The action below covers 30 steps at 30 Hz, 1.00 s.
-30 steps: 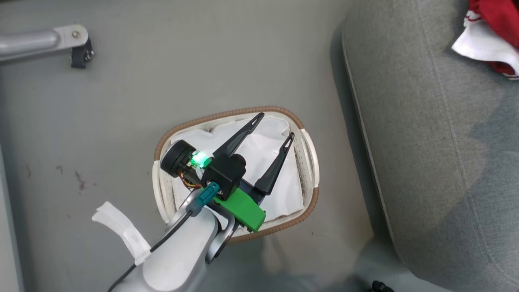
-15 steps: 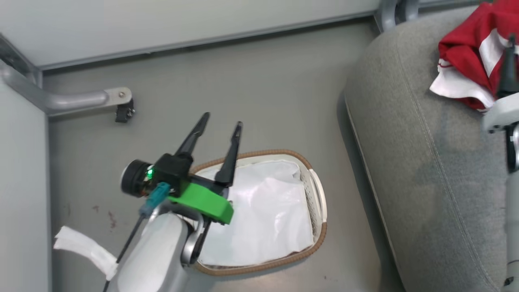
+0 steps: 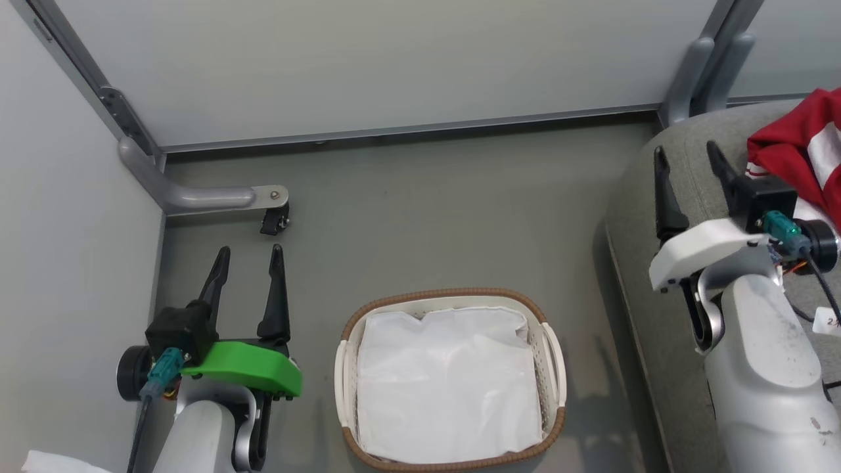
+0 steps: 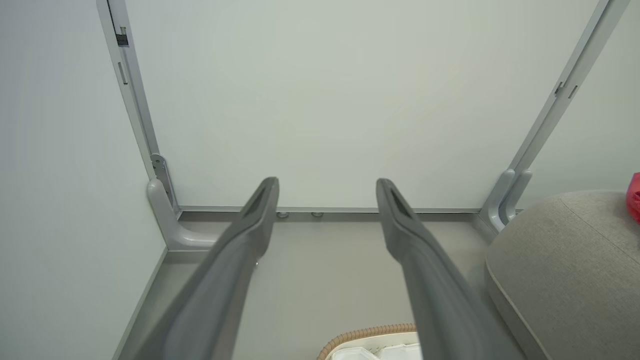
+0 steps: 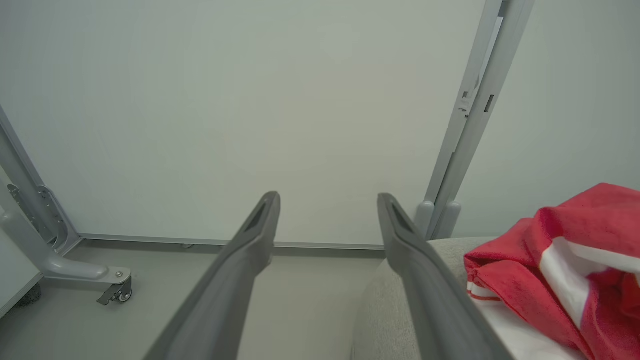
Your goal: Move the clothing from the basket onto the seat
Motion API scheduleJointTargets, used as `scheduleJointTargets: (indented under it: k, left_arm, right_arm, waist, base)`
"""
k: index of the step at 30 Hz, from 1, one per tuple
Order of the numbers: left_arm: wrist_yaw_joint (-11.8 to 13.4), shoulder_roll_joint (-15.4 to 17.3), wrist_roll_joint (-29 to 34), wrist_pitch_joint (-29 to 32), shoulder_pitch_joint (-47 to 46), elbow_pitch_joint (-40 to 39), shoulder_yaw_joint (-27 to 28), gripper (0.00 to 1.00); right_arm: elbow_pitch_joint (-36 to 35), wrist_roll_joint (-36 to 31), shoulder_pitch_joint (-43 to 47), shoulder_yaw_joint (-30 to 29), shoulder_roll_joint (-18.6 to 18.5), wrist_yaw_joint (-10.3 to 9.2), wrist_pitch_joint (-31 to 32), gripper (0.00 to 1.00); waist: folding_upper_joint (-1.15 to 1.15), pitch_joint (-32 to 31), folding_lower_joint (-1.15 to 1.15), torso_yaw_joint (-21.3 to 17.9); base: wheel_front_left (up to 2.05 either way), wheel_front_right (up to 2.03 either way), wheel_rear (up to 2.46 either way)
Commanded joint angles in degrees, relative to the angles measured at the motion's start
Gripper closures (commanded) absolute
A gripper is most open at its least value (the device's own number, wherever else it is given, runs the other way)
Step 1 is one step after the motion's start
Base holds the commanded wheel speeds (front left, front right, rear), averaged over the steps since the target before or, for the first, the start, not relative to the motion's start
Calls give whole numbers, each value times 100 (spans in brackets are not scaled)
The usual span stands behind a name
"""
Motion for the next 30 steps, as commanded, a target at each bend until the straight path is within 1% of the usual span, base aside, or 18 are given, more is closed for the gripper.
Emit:
scheduleJointTargets:
  k: [1, 4, 12, 16, 20, 24, 30]
  left_arm:
    - [9, -10, 45, -4, 134, 30, 77, 0]
    - [-33, -19, 68, -4, 277, 149, 133, 0]
    - [-101, -29, -134, -4, 638, 255, 222, 0]
    - [-130, -30, -184, -4, 803, 245, 237, 0]
    - [-131, -29, -216, -4, 934, 220, 218, 0]
    - [-134, -29, -260, -4, 1039, 138, 192, 0]
    - [-123, -28, -284, -4, 1146, 32, 137, 0]
  right_arm:
    - [-53, 117, 221, 67, -24, -8, -14, 0]
    - [-165, 618, 629, 352, -10, -8, -14, 0]
    - [-821, 1217, 1588, 574, -6, -8, -14, 0]
    - [-1134, 1311, 2010, 604, -8, -8, -13, 0]
    - [-1287, 1309, 2354, 591, -7, -8, -13, 0]
    - [-1335, 1341, 2581, 559, -7, -8, -13, 0]
    - [-1289, 1347, 2689, 574, -6, -8, -13, 0]
  waist:
    - [0, -185, 0, 190]
    - [0, -304, 0, 297]
    - [0, -497, 0, 379]
    - [0, -581, 0, 372]
    - [0, -674, 0, 349]
    - [0, -726, 0, 326]
    - [0, -763, 0, 317]
  base:
    - [0, 0, 0]
    - [0, 0, 0]
    - [0, 0, 0]
    - [0, 0, 0]
    - [0, 0, 0]
    - [0, 0, 0]
    - [0, 0, 0]
